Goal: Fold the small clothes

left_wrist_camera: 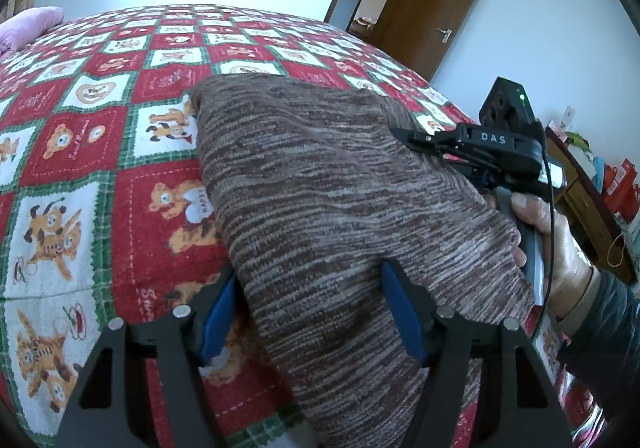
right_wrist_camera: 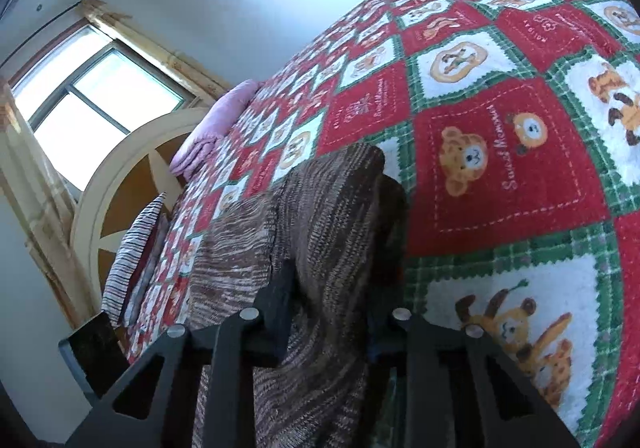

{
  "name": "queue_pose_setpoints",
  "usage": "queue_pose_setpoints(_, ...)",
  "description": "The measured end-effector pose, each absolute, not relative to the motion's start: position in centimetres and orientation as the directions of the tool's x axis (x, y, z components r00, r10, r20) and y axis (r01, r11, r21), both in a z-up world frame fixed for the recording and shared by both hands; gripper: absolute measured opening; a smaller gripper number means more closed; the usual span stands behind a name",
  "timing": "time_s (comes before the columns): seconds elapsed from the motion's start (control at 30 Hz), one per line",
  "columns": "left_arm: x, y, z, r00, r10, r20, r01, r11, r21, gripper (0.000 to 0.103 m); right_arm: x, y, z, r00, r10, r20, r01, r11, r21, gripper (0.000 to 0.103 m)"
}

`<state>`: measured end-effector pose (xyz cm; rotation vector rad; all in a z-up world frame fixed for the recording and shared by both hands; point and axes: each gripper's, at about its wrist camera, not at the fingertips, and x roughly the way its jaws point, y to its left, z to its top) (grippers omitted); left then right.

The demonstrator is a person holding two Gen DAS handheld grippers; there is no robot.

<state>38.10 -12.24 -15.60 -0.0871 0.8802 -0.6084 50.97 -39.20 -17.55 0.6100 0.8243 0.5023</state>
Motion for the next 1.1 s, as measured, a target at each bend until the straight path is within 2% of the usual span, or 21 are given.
queue_pose_setpoints(0.2,37.9,-13.5,-15.4,0.496,-0.474,-0.728,0.464,0.853,-0.239,0.072,51.3,-39.5,-18.1,0.578,0.628,-0.521,-0.150,0.709,0.689,0.026)
queue_pose_setpoints(0.27,37.7,-13.5,-15.2,0.499,-0.467,-0.730,0.457,0.858,-0.236,0.065,51.1,-39.1,-17.8,0.587,0.607,-0.535,-0.155,0.734,0.661,0.026)
queue_pose_setpoints(0.33,37.6,-13.7,-14.9,0.495,-0.462,-0.736,0.448,0.861,-0.240,0.052,50.9,-38.5,-17.4,0.597,0.572,-0.563,-0.155,0.770,0.618,0.026)
queue_pose_setpoints(0.43,37.4,-14.2,-14.6,0.495,-0.438,-0.750,0.443,0.870,-0.216,0.046,50.8,-37.5,-16.8,0.608,0.510,-0.608,-0.141,0.823,0.550,0.026)
queue_pose_setpoints(0.53,37.1,-14.6,-14.4,0.503,-0.420,-0.756,0.452,0.873,-0.185,0.038,50.8,-37.6,-16.8,0.608,0.499,-0.618,-0.106,0.822,0.559,0.026)
queue_pose_setpoints(0.63,36.9,-14.9,-13.9,0.510,-0.399,-0.762,0.461,0.875,-0.149,0.031,50.2,-36.8,-15.9,0.628,0.454,-0.632,-0.105,0.854,0.509,0.026)
queue_pose_setpoints(0.8,36.4,-15.0,-13.2,0.530,-0.365,-0.765,0.462,0.881,-0.101,0.026,48.8,-36.0,-14.4,0.657,0.433,-0.617,-0.114,0.866,0.487,0.024)
queue_pose_setpoints(1.1,34.5,-14.0,-11.3,0.534,-0.368,-0.761,0.458,0.883,-0.106,0.025,46.3,-34.3,-11.9,0.671,0.449,-0.590,-0.158,0.864,0.477,0.024)
